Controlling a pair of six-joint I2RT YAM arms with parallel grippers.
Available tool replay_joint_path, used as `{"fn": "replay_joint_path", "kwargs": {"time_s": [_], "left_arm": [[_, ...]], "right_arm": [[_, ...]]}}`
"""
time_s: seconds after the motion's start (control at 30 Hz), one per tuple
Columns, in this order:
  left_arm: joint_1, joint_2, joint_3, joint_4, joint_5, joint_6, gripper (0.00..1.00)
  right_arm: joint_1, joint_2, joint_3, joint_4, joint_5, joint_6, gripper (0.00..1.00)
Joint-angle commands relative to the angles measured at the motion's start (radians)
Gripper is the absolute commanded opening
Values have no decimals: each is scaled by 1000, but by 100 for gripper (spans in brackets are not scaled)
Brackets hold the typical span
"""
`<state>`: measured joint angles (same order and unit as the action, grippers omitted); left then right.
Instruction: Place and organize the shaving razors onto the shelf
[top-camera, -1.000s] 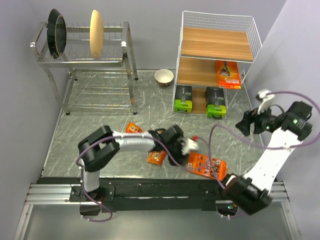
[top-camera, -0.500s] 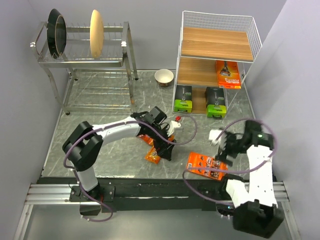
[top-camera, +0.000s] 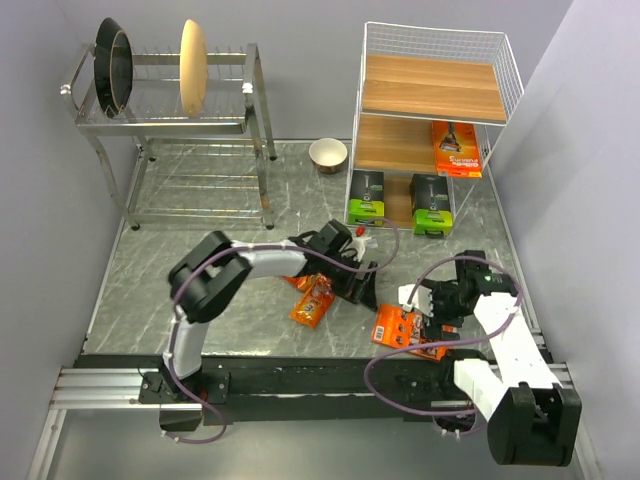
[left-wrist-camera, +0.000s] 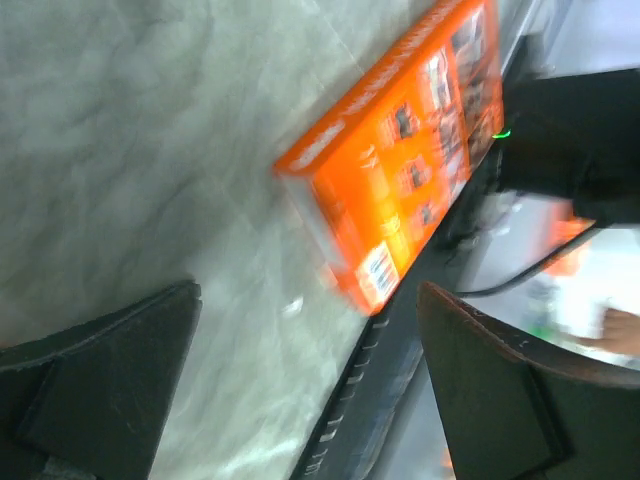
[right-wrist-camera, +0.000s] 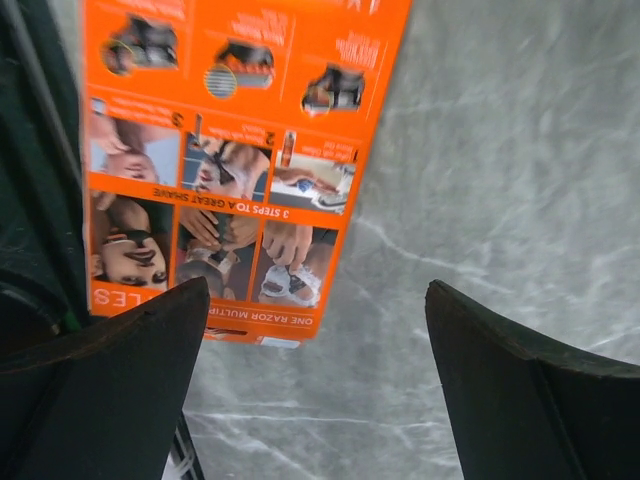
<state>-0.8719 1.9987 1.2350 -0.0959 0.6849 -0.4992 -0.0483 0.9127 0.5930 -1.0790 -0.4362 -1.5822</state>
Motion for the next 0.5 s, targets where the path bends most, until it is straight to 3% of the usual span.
{"fn": "replay_joint_path", "kwargs": {"time_s": [0.0, 0.2, 0.33, 0.47], "left_arm": [[-7, 99, 64, 140, 38, -203, 99], [-18, 224, 86, 268, 111, -292, 100], [-38, 293, 142, 207, 108, -295, 96], [-39, 269, 101, 180, 68, -283, 88]], "right_arm": [[10, 3, -56, 148, 102, 56, 93], [10, 104, -113, 202, 157, 50, 80], [11, 218, -65, 237, 123, 137, 65], [10, 273, -36, 249, 114, 174, 60]]}}
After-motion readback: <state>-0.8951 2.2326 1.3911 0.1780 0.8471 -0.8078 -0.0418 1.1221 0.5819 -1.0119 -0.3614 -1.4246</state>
